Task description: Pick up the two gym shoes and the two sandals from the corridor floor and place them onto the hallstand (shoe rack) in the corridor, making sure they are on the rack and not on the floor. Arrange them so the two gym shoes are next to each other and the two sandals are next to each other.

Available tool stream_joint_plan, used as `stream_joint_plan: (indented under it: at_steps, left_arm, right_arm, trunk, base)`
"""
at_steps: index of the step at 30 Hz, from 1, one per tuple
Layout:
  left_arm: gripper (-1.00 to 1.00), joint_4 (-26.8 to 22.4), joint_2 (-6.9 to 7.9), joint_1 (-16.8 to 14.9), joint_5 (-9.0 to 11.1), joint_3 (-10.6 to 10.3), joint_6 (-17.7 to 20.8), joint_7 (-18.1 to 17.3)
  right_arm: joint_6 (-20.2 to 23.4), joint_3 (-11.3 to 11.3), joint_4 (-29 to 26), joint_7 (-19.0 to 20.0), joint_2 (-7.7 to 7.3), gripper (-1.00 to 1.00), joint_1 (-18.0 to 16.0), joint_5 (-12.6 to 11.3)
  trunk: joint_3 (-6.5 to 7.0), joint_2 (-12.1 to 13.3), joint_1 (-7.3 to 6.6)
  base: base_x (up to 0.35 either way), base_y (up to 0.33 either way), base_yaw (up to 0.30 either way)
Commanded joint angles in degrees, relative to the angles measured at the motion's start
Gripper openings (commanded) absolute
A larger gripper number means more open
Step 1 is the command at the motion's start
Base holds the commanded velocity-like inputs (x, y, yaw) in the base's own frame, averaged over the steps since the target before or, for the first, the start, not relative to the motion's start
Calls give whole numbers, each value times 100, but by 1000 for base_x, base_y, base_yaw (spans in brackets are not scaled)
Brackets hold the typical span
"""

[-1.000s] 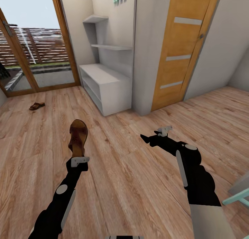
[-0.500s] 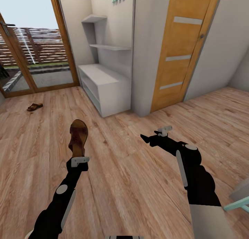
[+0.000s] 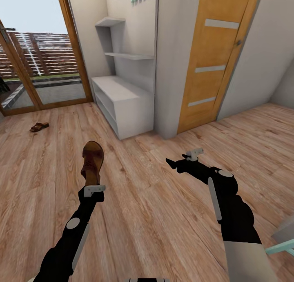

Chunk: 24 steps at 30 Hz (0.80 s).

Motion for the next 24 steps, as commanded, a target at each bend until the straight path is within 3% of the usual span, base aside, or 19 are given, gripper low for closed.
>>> stream_joint_plan:
  at_steps: [1,24]
  left_arm:
    - [-100,-3,-5,-2,-61,11,0,-11]
    - [-100,-12,-5,41,-48,11,-9,-18]
  right_arm:
    - [17,-15,-6,58,7,100,-4,60]
    - [17,-15,-6,58,7,100,-3,60]
  trunk:
    - [-5,-2,0]
    - [-5,-2,0]
  base:
    - [157,-1,0]
    - [148,-25,0]
